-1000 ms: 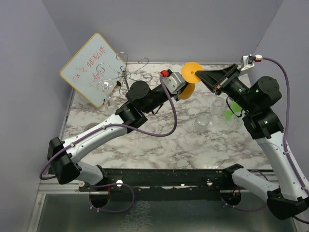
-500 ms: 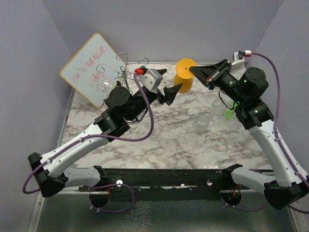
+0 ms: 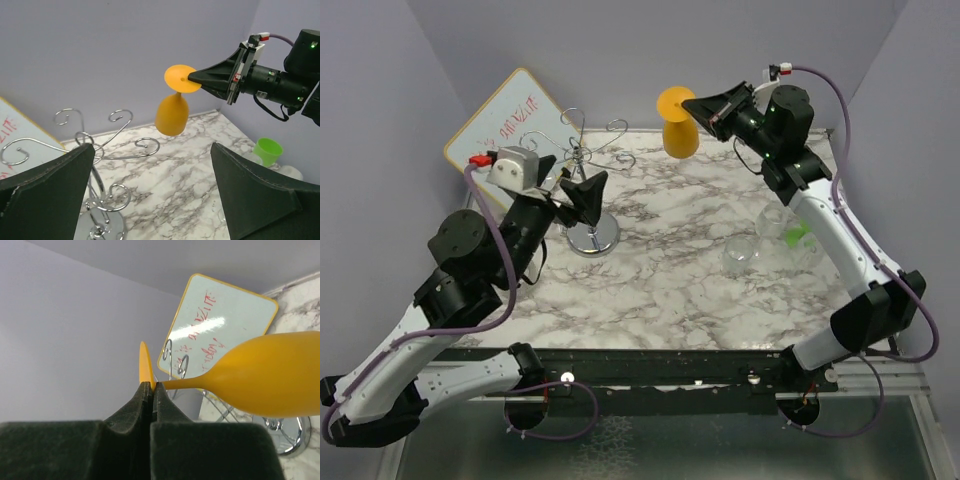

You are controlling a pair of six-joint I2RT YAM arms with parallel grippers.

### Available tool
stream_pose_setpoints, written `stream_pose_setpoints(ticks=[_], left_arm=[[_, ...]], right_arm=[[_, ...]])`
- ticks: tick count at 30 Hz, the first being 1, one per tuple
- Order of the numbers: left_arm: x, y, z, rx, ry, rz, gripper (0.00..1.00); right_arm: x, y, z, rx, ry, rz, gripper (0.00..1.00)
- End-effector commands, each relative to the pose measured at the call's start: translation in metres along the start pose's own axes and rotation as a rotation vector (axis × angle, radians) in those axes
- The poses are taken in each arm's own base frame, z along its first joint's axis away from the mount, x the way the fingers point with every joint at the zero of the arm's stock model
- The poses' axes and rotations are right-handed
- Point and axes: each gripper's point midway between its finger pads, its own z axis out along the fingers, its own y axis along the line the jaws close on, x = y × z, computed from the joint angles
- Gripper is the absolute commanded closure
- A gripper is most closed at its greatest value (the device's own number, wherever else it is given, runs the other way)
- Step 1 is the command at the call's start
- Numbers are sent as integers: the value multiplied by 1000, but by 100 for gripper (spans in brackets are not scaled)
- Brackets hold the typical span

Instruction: Place the wine glass upside down on the wine glass rack

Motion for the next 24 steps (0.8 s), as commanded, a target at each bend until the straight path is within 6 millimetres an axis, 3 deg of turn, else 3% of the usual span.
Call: stream_pose_setpoints(ticks=[1, 6, 12, 19, 24], left_arm=[[1, 37, -24, -159, 18, 2, 1], [-6, 48, -36, -185, -41, -1, 1], [4, 53, -37, -204, -24, 39, 1], [8, 55, -37, -211, -17, 52, 1], [10, 78, -43, -344, -7, 76, 1]], right_arm=[[-21, 11, 34, -40, -61, -3, 100], [0, 8, 77, -16, 8, 10, 100], [25, 8, 112, 9, 63, -21, 99], [64, 5, 135, -7, 217, -16, 100], [82, 4, 139, -19, 278, -13, 99]])
